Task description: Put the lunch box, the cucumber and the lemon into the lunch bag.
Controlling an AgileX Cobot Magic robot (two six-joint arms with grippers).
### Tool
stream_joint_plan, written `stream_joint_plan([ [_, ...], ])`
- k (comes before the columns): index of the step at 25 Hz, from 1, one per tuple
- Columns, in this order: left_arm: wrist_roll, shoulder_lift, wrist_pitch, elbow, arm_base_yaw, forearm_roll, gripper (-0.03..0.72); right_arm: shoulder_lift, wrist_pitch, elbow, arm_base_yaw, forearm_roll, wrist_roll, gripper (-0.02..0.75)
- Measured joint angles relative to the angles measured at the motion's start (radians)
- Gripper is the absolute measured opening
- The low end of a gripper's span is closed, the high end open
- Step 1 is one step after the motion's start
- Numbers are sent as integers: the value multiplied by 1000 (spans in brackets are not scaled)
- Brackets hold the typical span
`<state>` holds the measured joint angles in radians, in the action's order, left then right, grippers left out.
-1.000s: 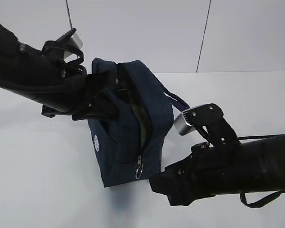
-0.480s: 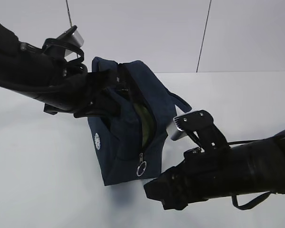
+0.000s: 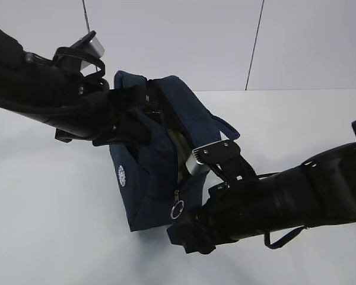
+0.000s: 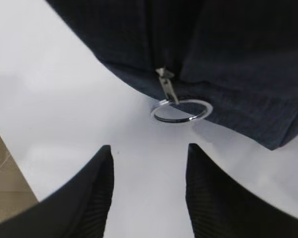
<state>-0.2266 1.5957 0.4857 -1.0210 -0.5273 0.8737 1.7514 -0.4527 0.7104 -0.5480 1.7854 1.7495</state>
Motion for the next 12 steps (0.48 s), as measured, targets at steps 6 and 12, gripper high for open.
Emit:
stream_joint_plan([
  [6,0,0,-4,0,0,0,-3,19,0,33,0,0,6,365],
  [12,0,0,-7,0,-2,0,-3,19,39,51,0,0,40,365],
])
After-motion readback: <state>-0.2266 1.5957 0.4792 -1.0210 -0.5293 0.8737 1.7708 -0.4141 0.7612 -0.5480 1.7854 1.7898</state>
